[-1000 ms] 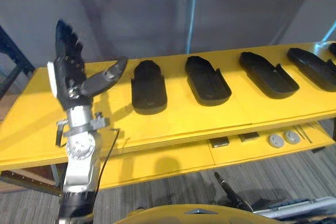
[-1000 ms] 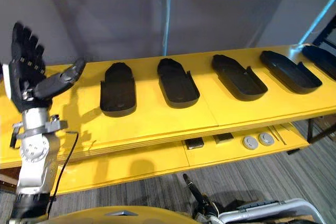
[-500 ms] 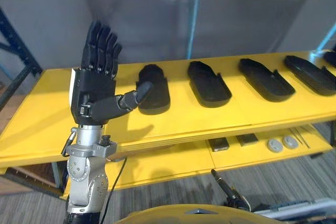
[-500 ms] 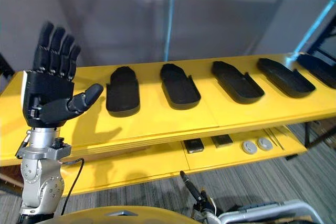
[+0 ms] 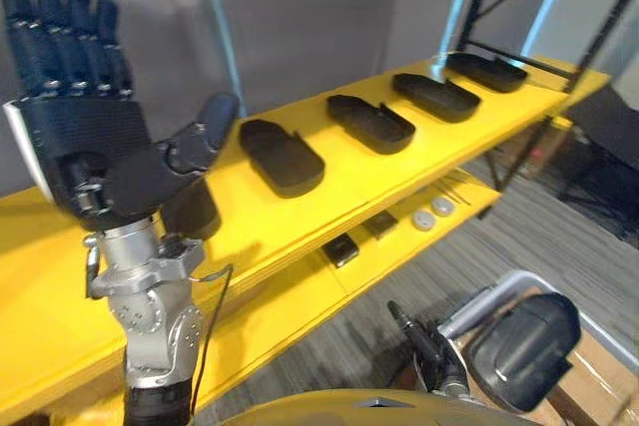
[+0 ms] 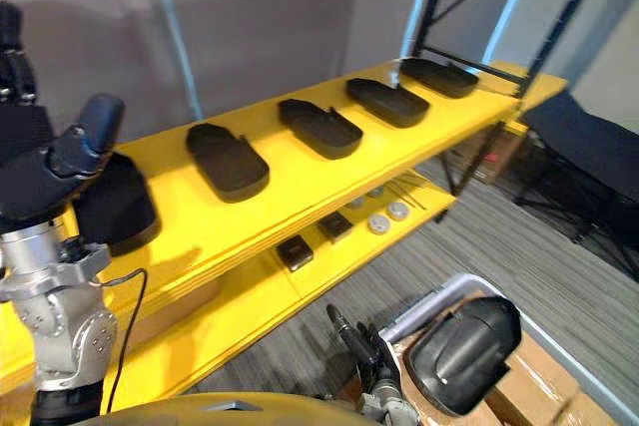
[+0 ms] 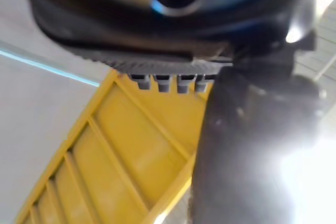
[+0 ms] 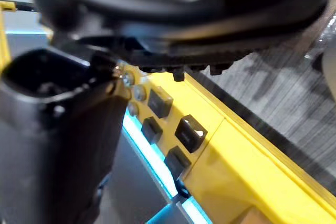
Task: Walk over and take three plastic housings, then place them on the shelf
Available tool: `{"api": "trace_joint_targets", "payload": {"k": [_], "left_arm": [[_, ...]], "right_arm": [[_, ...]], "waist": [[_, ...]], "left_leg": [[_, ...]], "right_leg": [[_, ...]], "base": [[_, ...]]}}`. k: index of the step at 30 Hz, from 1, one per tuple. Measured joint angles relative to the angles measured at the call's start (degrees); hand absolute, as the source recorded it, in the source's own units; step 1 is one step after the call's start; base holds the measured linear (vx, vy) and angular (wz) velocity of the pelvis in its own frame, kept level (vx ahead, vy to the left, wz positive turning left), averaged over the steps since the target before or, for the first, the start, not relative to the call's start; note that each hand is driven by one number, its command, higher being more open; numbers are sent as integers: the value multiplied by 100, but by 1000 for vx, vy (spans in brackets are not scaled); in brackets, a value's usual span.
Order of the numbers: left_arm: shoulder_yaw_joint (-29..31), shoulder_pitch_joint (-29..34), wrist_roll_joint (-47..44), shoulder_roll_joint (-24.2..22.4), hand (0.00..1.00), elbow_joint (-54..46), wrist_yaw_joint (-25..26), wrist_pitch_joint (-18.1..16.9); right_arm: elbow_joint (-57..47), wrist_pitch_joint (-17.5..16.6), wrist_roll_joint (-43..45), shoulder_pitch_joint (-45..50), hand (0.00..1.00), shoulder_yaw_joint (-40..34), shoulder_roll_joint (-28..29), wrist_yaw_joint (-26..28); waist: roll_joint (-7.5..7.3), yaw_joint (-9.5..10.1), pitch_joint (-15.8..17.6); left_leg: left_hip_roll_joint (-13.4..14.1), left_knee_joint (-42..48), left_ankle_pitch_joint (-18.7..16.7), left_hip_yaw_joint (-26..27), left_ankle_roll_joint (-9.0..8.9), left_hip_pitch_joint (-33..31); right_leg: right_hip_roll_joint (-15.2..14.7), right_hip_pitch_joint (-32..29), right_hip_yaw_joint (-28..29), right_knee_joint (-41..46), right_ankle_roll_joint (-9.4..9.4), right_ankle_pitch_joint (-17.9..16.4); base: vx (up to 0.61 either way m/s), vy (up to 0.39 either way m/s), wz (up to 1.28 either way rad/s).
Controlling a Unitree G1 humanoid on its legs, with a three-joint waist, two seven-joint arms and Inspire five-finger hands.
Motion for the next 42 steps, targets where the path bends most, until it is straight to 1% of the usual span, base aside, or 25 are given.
{"api": "trace_joint_targets", "payload": {"k": [3,6,7,11,13,14,16,17,18,19,23,24,25,26,27,29,30,32,33,34,36,38,40,41,42], "left_arm": [[229,89,-8,4,100,-21,73,-90],[280,82,-148,23,100,-195,-14,-398],[266,80,-325,35,100,-341,-113,-499],[-16,-167,-528,170,100,-698,-524,-589],[-126,-308,-490,347,100,-876,-785,-612],[-108,-206,-333,436,100,-970,-780,-651],[-21,-160,-25,450,100,-998,-619,-657],[29,-147,250,438,100,-1005,-467,-677],[214,-101,493,457,100,-1007,-350,-690],[357,-102,474,463,100,-1002,-306,-683],[684,-402,405,540,100,-705,-143,-564],[767,-528,365,610,100,-467,-116,-454],[888,-535,235,654,100,-245,-112,-332],[965,-529,135,678,100,-150,-111,-253],[1054,-521,5,637,100,53,-121,-134],[974,-459,-59,381,100,311,-215,42],[964,-515,-113,375,100,308,-278,124],[1016,-510,-336,391,100,283,-349,130],[1011,-466,-464,269,100,287,-341,144],[1017,-412,-519,-3,100,235,-285,140],[1036,-293,-486,-208,100,147,-232,111],[1054,46,-489,-518,100,134,-161,152],[1046,447,-436,-774,100,133,-213,172],[1043,604,-431,-836,100,127,-274,173],[1041,651,-435,-833,100,127,-316,185]], "right_arm": [[3,-140,-334,-29,100,139,-76,-118],[30,-316,-319,-276,100,218,-174,-328],[26,-426,-309,-377,100,222,-175,-436],[-535,-755,-353,-285,100,247,-134,-891],[-1449,-915,-690,-101,100,302,-117,-1117],[-2229,-966,-871,16,100,383,-149,-1137],[-2858,-1006,-1030,40,100,462,-245,-1090],[-3272,-1057,-1019,-3,100,515,-363,-1032],[-3780,-1116,-1017,-112,100,569,-497,-960],[-4097,-1196,-1019,-286,100,599,-608,-937],[-4266,-1300,-1012,-955,100,677,-657,-1088],[-4213,-1294,-1010,-1096,100,676,-659,-1128],[-4111,-1281,-1016,-1249,100,679,-659,-1138],[-4046,-1262,-1020,-1332,100,679,-656,-1156],[-3907,-1159,-1022,-1463,100,646,-689,-1234],[-3676,-960,-1021,-1497,100,383,-872,-1388],[-3654,-841,-1022,-1543,100,55,-934,-1418],[-3665,-678,-1021,-1548,100,-218,-885,-1428],[-3736,-586,-1017,-1488,100,-343,-887,-1364],[-4073,-438,-995,-1347,100,-593,-887,-1273],[-4523,-372,-887,-1199,100,-839,-889,-1199],[-4832,-302,-751,-1045,100,-1097,-884,-1126],[-4979,-155,-741,-667,100,-1283,-811,-1153],[-4978,-65,-715,-494,100,-1463,-779,-1186],[-4977,-11,-714,-422,100,-1553,-757,-1237]], "waist": [[89,69,92],[51,167,440],[46,153,560],[158,68,814],[172,-26,956],[49,15,1049],[16,123,1055],[117,113,1068],[-27,139,1053],[-136,147,1047],[-263,230,900],[-369,303,807],[-519,321,695],[-628,346,626],[-718,441,525],[-473,557,427],[-285,566,404],[-428,465,495],[-440,411,510],[-350,317,567],[-284,205,649],[-155,37,739],[-139,-101,765],[-125,-104,819],[-70,-110,837]], "left_leg": [[26,208,-161,34,55,-79],[-82,826,-231,-504,174,-336],[-172,1115,-259,-723,175,-432],[-289,1495,-354,-954,117,-354],[-293,1334,-591,-800,87,-55],[-291,1235,-755,-495,92,186],[-164,1178,-825,-123,113,234],[-44,1076,-811,65,100,195],[-34,890,-633,385,133,180],[-8,729,-475,585,135,207],[353,382,0,913,17,123],[399,238,229,974,-36,19],[393,158,448,1016,-69,-179],[359,171,533,1042,-80,-302],[391,191,663,1062,-31,-531],[53,-367,754,674,-45,-641],[-8,-729,1072,865,-59,-613],[-46,-500,1074,966,-63,-714],[42,-303,1072,1007,-65,-741],[272,-58,1070,993,-66,-778],[501,67,1069,927,-61,-800],[760,262,1153,653,64,-829],[751,434,1320,293,213,-855],[601,591,1068,37,102,-880],[507,627,917,-58,115,-879]], "right_leg": [[50,-85,36,43,-20,32],[21,-381,103,806,59,-275],[-35,-524,74,1262,73,-440],[-131,-670,60,1939,75,-478],[-141,-716,-77,2169,168,-504],[-198,-800,-426,2138,307,-453],[-231,-764,-687,1719,468,-355],[-255,-728,-909,1531,482,-182],[-585,-927,-1377,2014,242,-350],[-938,-933,-1637,2508,140,-438],[-1843,-520,-1728,3590,-14,-527],[-2153,-359,-1713,3694,-33,-506],[-2426,-233,-1708,3562,-73,-280],[-2543,-177,-1709,3338,-287,308],[-2419,-155,-1658,2792,-157,515],[-2199,-51,-1538,1834,52,553],[-2070,22,-1427,1443,526,383],[-2139,169,-1519,1134,1020,-6],[-2101,286,-1621,978,1180,-110],[-1919,316,-1825,955,1399,-308],[-1716,279,-1937,958,1220,-588],[-1427,247,-1847,962,950,-798],[-1360,144,-1600,970,811,-875],[-1366,29,-1421,977,761,-882],[-1375,-26,-1348,982,745,-864]], "base": [[101,54,-25],[57,71,-16],[43,62,-15],[-9,103,-24],[-134,116,-68],[-301,60,-121],[-331,-11,-115],[-273,-3,-110],[-281,-1,-113],[-249,-7,-99],[-168,-179,-60],[-104,-327,-39],[-112,-379,-41],[-134,-441,-55],[-174,-429,-69],[-168,-223,-73],[-81,-58,-51],[-64,-187,-45],[-93,-276,-54],[-115,-333,-47],[-97,-315,-49],[-63,-290,-60],[-54,-189,-73],[-55,-103,-83],[-46,39,-69]]}}
